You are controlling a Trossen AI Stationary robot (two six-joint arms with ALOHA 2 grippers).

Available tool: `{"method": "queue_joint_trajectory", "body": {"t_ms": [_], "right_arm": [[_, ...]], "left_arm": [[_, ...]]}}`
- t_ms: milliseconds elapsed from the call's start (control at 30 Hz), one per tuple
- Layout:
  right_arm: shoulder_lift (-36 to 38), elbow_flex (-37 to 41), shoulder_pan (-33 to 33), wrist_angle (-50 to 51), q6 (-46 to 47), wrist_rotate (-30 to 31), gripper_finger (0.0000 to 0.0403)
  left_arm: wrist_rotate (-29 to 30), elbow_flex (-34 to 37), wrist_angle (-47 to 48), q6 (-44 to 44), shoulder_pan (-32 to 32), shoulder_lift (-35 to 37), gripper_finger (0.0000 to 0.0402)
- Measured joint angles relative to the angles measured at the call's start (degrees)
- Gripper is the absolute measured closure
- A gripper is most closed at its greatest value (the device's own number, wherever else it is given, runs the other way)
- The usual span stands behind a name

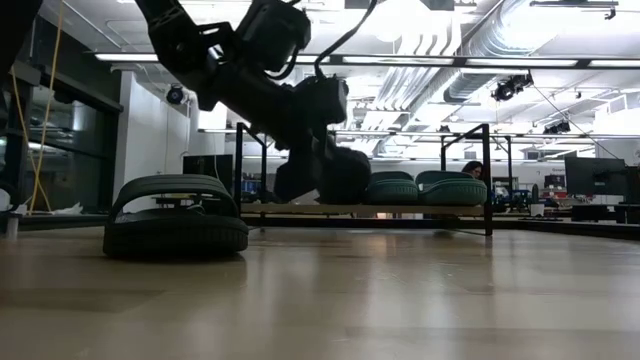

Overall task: Pick and place slides into the shelf
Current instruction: Put the right black slides on the shelf

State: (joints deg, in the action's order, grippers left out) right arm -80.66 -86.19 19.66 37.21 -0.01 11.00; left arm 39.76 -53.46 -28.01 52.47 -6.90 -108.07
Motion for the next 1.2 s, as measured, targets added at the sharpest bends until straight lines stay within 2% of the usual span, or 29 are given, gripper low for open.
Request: {"method": "queue_joint_trajectory", "body": {"t_ms": [167,467,733,1033,1200], "right_arm": [[0.00,0.00,0.02,0.00,0.02,-0.06,0.0285],[0.00,0.00,0.02,0.00,0.02,-0.26,0.0285],[0.00,0.00,0.02,-0.15,0.02,-0.26,0.0285],[-0.02,0.00,0.02,-0.15,0.20,-0.26,0.0285],[-0.02,0.00,0.02,-0.15,0.12,-0.26,0.0285]], "left_arm": [[-1.76,-1.20,-0.08,0.17,0.00,0.02,0.0338],[-1.78,-1.39,4.53,-0.24,0.02,0.02,0.0372],[-0.91,-1.39,6.08,-0.46,-0.29,0.04,0.0341],[-5.26,-1.37,5.98,-2.54,-3.32,0.07,0.0368],[-7.65,-1.37,5.98,-3.30,-3.28,0.07,0.0361]]}}
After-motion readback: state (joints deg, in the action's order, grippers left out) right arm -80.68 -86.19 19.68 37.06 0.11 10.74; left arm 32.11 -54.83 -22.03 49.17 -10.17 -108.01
